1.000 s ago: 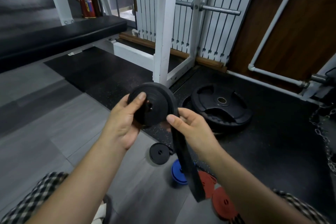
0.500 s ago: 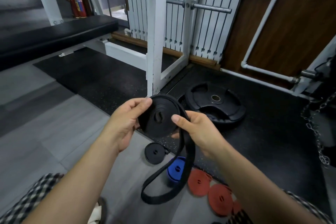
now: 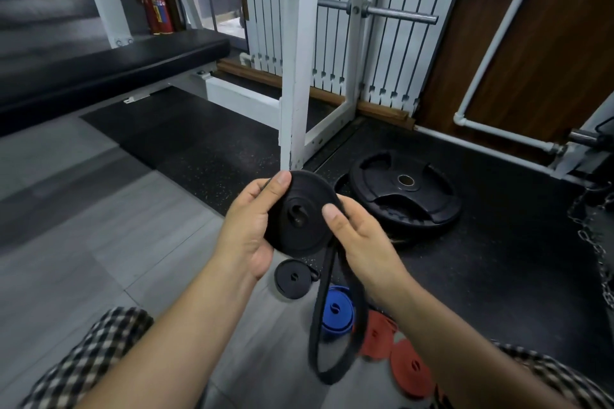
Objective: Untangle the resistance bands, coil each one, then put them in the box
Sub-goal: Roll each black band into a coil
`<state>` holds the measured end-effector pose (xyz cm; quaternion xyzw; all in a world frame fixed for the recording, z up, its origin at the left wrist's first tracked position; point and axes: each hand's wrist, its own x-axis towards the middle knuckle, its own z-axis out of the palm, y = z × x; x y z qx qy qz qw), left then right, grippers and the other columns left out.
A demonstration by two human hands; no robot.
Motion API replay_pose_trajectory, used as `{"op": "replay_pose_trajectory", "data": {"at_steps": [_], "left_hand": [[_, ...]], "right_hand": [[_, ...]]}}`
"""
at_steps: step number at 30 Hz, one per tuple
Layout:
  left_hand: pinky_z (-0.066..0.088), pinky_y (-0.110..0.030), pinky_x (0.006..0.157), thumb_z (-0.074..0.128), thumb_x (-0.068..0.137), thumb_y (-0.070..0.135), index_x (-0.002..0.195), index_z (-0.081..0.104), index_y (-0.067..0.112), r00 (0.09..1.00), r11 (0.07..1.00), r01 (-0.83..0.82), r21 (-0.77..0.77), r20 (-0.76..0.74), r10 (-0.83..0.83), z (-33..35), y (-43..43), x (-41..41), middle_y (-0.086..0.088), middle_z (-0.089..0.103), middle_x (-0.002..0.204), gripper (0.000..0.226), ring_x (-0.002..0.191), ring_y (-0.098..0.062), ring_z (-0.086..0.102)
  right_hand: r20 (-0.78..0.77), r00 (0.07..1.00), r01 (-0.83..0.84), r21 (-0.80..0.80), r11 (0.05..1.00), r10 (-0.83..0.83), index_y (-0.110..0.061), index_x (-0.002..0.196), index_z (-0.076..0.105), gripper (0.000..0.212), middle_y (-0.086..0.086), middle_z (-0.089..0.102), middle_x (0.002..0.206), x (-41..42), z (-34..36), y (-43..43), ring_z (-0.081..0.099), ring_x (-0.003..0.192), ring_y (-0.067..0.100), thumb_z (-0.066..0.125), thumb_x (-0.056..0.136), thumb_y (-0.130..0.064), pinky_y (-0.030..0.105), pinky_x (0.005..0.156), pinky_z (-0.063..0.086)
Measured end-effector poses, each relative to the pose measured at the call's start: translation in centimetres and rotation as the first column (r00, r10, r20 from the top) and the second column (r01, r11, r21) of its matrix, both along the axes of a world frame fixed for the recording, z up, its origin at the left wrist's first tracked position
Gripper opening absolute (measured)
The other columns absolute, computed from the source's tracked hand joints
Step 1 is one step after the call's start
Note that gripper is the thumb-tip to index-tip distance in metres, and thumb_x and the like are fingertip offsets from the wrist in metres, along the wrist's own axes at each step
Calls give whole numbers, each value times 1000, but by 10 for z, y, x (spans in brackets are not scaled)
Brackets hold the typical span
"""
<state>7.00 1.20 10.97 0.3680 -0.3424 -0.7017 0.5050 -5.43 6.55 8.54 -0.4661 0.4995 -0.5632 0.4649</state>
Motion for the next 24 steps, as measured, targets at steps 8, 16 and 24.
{"op": "replay_pose_trajectory", "data": {"at_steps": [8, 16, 24], "left_hand": [[54, -25, 68, 65, 66, 31, 87, 62, 16, 963, 975, 209, -81, 192, -191, -1, -11, 15, -4, 68, 82, 26, 78, -17, 62], [52, -19, 55, 64, 80, 13, 80, 61, 11, 942, 974, 172, -149, 313, -118, -6, -5, 6, 2, 65, 64, 3, 61, -10, 60], [57, -32, 58, 58, 86, 28, 122, 55, 2, 956, 955, -106, 277, -236, 174, -17, -2, -6, -15, 67, 105, 44, 82, -23, 68]], "right_hand": [[-115, 993, -28, 11, 1000, 29, -12, 105, 62, 16, 9, 69, 100, -17, 13, -7, 66, 93, 17, 55, 90, -13, 26, 83, 54], [-36, 997, -71, 57, 996, 73, -15, 96, 64, 13, 1, 71, 85, -14, 13, -7, 68, 79, 9, 60, 86, -7, 21, 73, 55], [299, 951, 57, 98, 994, -84, -4, 100, 64, 16, 15, 70, 101, 14, -6, -4, 66, 98, 29, 54, 91, -12, 39, 90, 53]]}}
